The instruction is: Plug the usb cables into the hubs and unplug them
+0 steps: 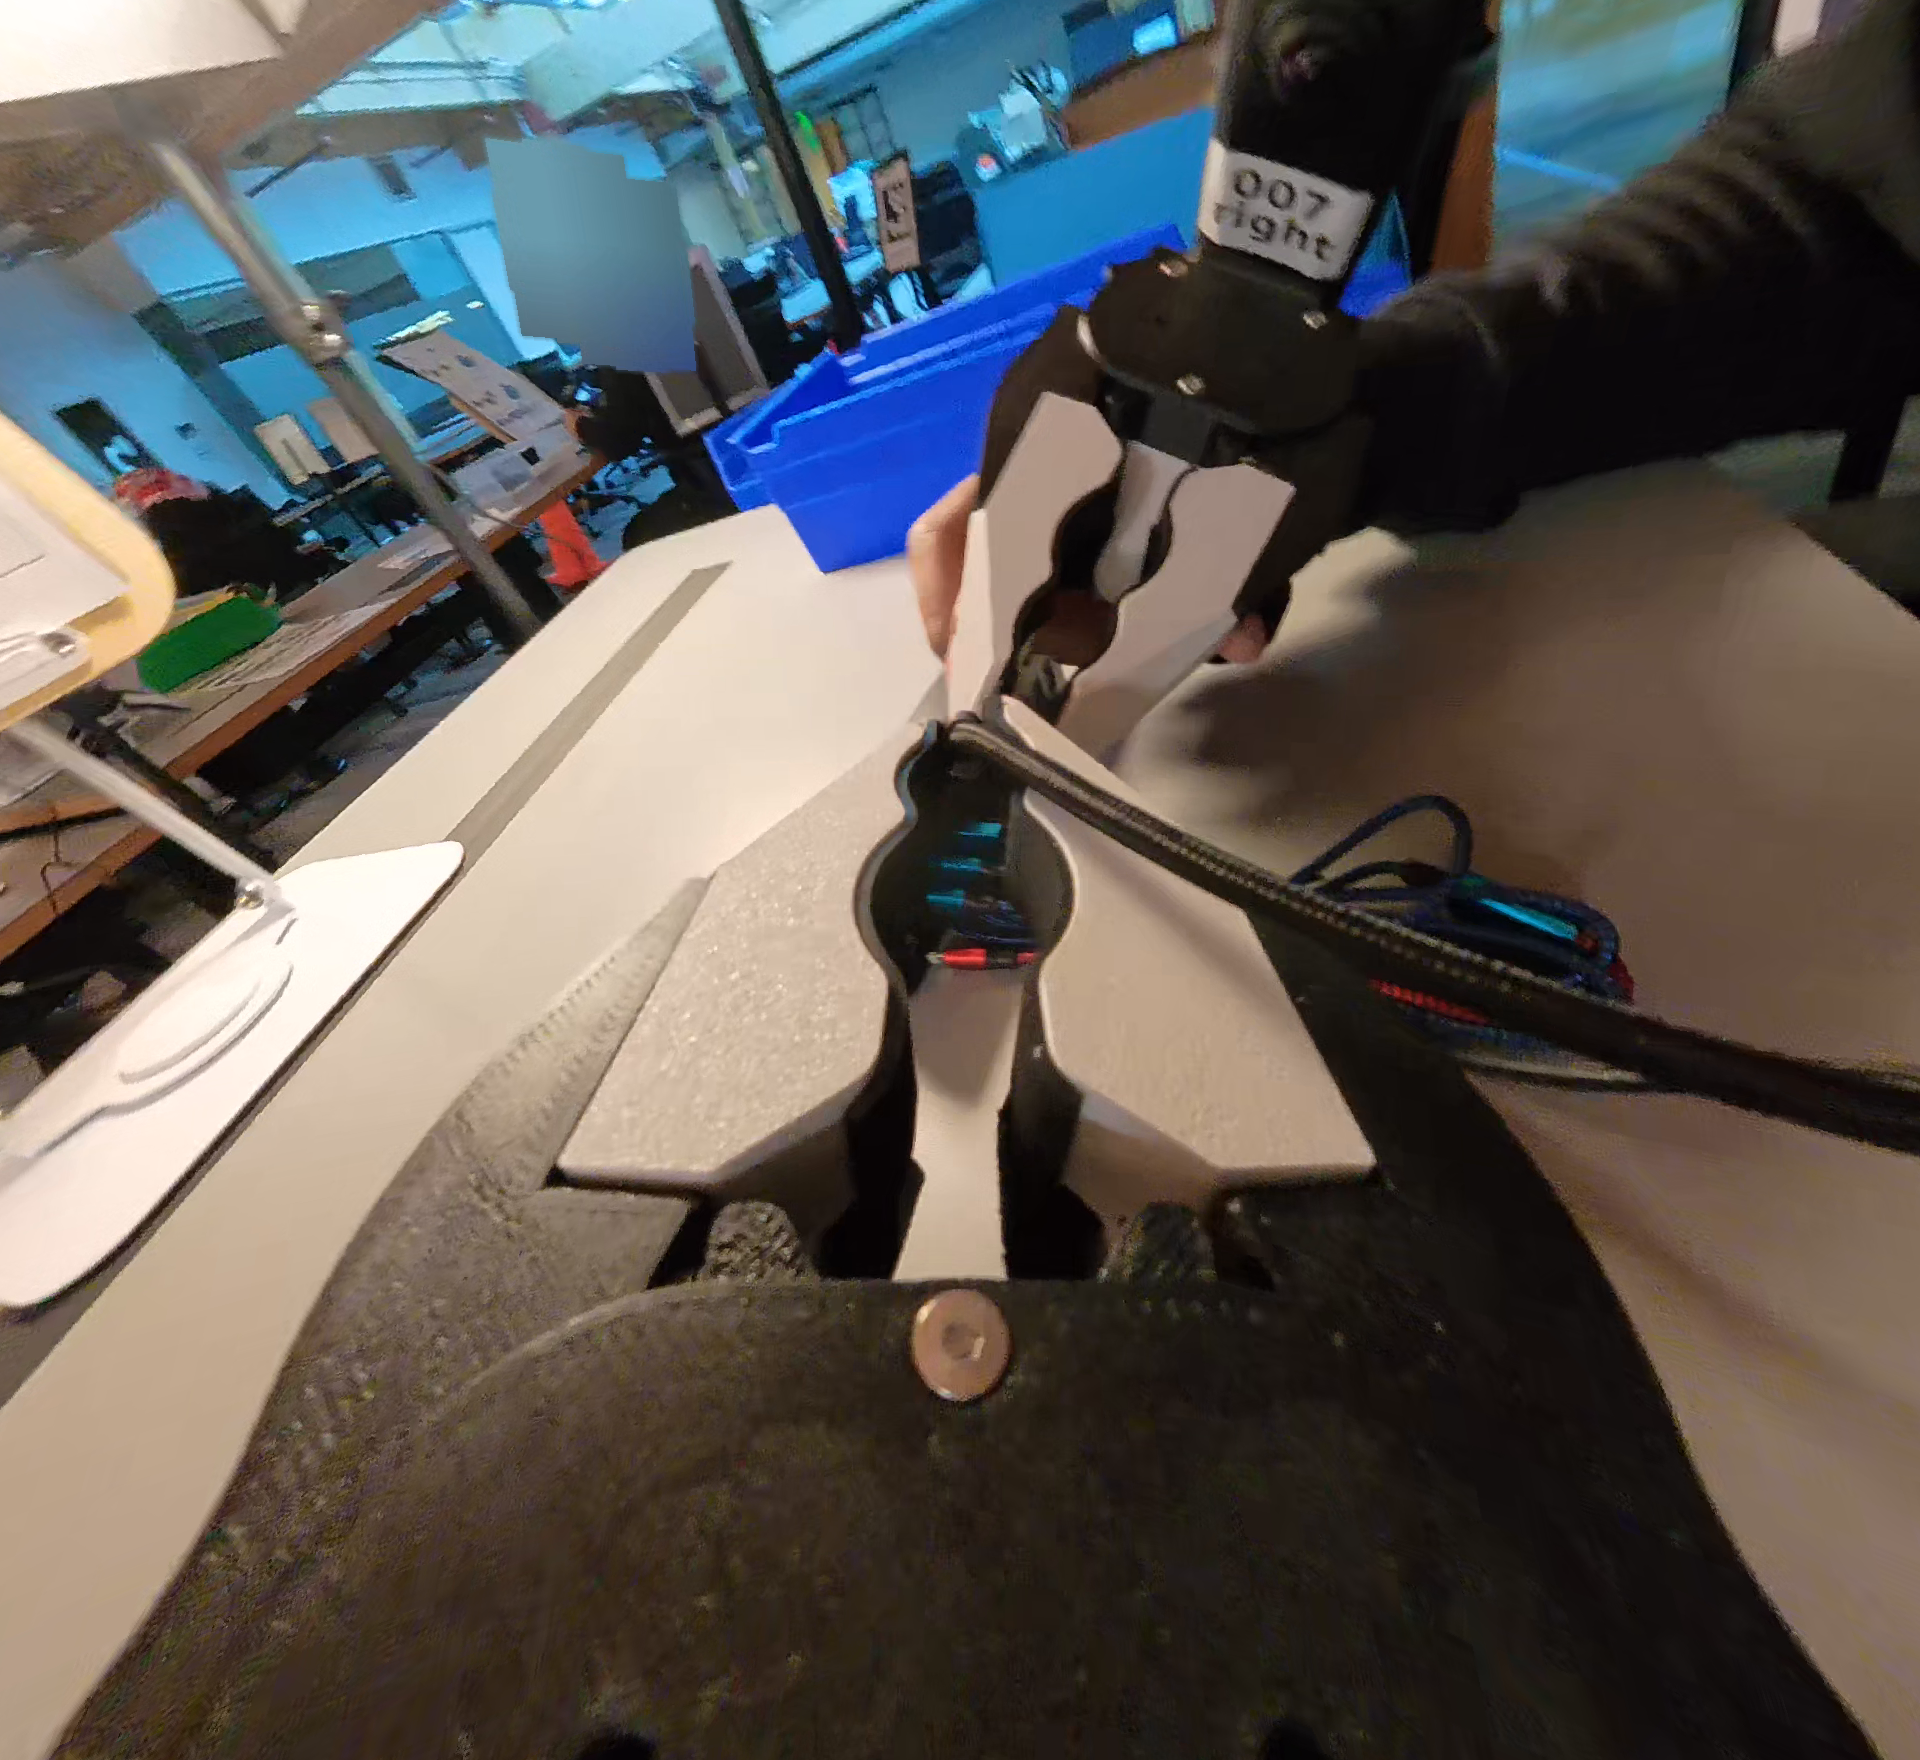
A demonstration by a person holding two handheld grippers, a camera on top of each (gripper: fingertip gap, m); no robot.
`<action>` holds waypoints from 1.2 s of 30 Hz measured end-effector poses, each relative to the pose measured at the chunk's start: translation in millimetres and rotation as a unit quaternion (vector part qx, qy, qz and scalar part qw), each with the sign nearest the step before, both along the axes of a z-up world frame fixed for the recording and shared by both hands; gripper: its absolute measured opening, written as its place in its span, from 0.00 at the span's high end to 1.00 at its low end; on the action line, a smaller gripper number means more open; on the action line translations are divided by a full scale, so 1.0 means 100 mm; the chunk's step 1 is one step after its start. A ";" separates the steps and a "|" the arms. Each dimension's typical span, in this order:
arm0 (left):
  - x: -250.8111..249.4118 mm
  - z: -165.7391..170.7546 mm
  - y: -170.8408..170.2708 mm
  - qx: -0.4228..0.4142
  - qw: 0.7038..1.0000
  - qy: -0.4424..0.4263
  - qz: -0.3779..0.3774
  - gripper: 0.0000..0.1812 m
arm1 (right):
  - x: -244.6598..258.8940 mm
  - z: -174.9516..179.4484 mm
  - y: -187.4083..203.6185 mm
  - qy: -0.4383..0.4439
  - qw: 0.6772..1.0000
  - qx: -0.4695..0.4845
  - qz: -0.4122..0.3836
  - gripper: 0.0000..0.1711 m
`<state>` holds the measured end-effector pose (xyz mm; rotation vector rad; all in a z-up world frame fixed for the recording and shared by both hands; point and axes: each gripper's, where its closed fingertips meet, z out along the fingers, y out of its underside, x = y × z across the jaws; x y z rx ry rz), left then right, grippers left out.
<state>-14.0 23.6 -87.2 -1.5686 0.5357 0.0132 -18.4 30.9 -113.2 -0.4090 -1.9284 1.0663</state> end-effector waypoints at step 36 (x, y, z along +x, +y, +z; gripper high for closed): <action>-0.77 -0.17 0.01 -0.063 0.969 -0.207 0.119 0.95 | -0.24 -0.24 0.82 -0.151 0.967 0.003 -0.206 0.75</action>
